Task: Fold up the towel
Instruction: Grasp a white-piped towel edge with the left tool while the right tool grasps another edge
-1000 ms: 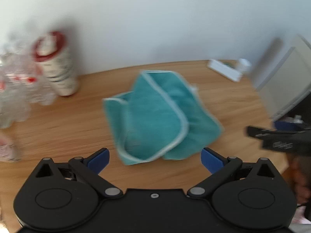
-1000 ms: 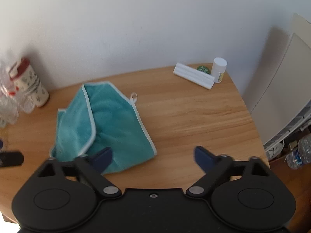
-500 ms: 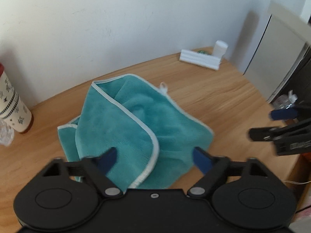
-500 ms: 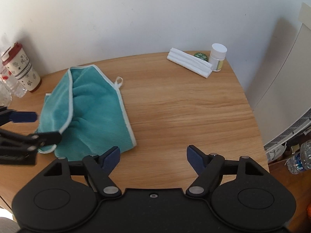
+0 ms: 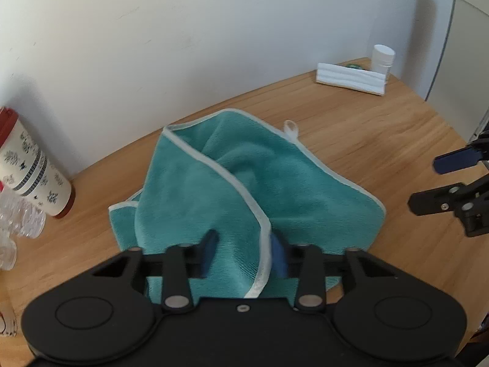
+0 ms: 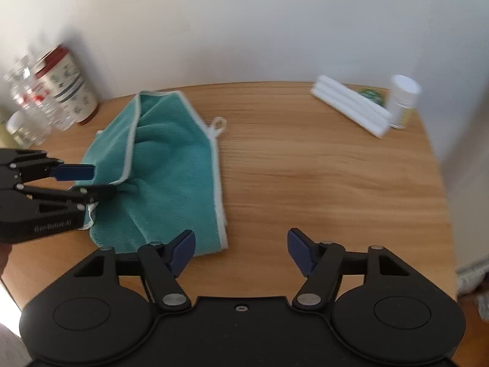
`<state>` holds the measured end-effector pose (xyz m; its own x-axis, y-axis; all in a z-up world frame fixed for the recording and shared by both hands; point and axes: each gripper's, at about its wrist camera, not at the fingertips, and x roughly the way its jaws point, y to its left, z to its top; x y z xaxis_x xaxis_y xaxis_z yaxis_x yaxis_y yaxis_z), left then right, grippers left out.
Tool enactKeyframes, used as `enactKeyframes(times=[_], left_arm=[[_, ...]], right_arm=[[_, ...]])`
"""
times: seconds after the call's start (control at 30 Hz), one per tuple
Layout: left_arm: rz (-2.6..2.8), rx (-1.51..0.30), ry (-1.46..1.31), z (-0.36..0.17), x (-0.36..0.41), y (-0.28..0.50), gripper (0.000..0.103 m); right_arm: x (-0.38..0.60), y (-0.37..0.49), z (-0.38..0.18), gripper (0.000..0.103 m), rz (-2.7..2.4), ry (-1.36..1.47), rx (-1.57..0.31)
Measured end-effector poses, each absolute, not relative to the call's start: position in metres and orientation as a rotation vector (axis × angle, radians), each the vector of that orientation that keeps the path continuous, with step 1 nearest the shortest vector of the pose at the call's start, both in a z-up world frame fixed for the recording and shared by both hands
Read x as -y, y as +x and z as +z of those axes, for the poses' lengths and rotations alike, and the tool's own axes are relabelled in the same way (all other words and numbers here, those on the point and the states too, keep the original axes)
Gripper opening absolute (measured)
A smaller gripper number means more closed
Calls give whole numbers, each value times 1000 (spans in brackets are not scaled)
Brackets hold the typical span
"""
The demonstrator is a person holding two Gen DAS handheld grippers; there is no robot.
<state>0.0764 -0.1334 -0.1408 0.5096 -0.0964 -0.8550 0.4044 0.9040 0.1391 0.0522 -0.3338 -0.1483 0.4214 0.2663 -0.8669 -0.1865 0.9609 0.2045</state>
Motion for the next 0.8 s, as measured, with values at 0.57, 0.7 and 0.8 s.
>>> enactKeyframes(times=[0.57,0.7,0.8], left_arm=[[-230,-998,256,-118,107,69,6],[-208,-986,256,-113,98,67,4],[-196,-978,257,-108,88,64,3]], right_arm=[[325,80,-196,7,522,67,-1145],[323,76,-186,5,512,40,-1102],[321,76,-172,4,480,18,-1058]])
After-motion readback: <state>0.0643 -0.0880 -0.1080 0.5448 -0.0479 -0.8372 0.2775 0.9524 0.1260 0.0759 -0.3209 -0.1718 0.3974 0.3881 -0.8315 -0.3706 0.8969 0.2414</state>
